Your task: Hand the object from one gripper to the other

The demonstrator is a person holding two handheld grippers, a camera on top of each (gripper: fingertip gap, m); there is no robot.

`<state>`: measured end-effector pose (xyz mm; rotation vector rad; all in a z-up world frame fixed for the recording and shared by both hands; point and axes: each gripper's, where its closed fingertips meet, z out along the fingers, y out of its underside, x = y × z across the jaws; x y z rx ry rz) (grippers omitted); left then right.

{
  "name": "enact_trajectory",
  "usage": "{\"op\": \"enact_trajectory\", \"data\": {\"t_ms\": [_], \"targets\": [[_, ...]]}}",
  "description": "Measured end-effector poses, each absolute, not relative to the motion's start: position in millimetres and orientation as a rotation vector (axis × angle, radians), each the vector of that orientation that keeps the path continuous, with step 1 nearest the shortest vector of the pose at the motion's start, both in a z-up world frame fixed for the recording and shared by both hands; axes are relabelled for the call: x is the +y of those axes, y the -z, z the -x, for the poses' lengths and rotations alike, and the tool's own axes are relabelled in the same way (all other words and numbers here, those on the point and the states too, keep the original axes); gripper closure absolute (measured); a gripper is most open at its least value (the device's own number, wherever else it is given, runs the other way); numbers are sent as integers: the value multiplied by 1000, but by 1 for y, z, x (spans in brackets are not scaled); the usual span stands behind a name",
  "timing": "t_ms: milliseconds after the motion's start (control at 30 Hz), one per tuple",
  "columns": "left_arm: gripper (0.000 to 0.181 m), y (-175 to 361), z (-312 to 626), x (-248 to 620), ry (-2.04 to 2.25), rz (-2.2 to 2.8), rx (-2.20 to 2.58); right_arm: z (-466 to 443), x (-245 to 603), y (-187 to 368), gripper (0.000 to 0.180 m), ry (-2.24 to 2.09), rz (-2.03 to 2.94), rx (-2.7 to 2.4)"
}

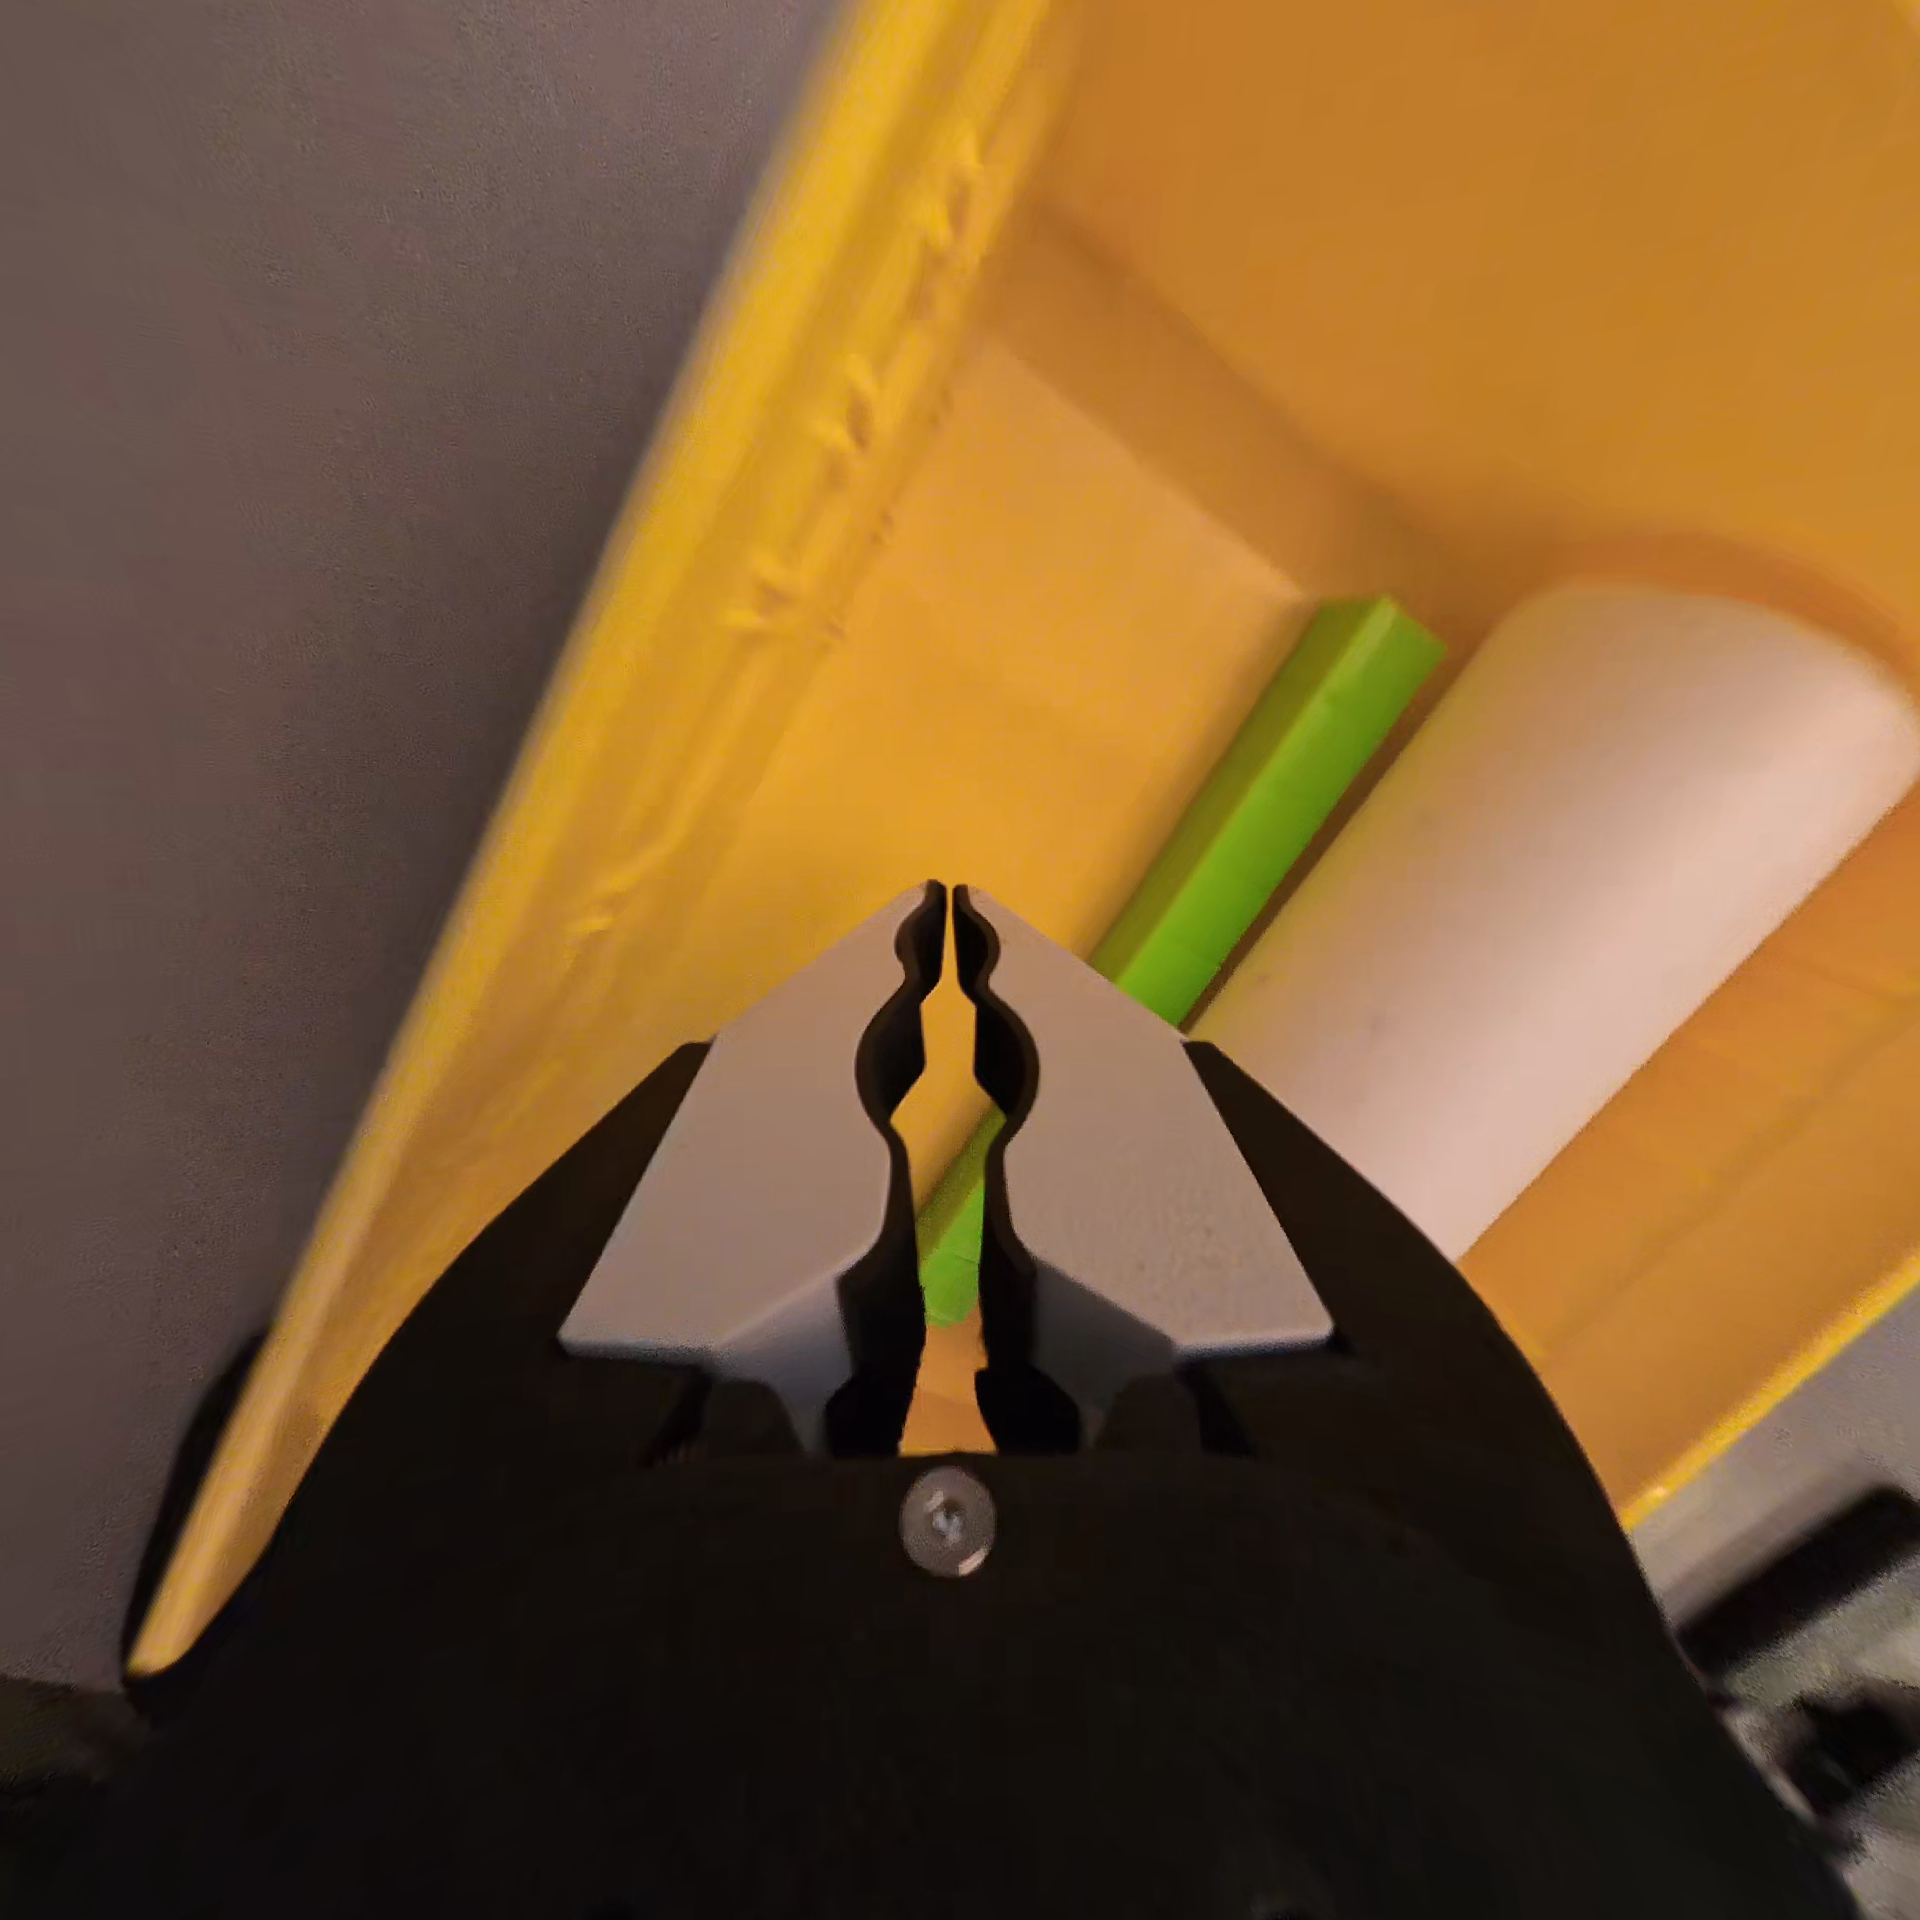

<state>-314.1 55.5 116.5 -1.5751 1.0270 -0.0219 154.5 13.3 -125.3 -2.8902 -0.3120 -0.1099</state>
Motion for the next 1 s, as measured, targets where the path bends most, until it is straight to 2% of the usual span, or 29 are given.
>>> {"op": "enact_trajectory", "data": {"t_ms": [200, 367, 467, 500, 533, 567, 700, 767, 967, 1000], "targets": [[138, -34, 395, 124, -122, 2006, 876, -125, 33, 58, 173, 158, 2581, -439], [117, 25, 363, 156, -81, 2068, 1050, -94, 38, 26, 173, 40, 2412, -518], [116, 54, 355, 181, -187, 2094, 1070, -76, 37, 21, 173, -65, 2366, -580], [118, 60, 356, 189, -230, 2087, 1062, -74, 37, 21, 173, -76, 2366, -588], [132, 64, 360, 197, -274, 2087, 1031, -73, 37, 22, 173, -79, 2368, -594], [135, 71, 363, 200, -277, 2111, 1013, -73, 37, 23, 173, -79, 2371, -598], [122, 88, 370, 203, -303, 2163, 1039, -73, 37, 26, 173, -97, 2381, -605], [122, 95, 374, 205, -357, 2167, 1065, -74, 37, 28, 173, -102, 2390, -602], [142, 103, 366, 215, -382, 2125, 1061, -74, 34, 32, 173, -96, 2408, -627], [151, 105, 363, 213, -372, 2122, 1083, -73, 33, 32, 173, -93, 2408, -632]]}}
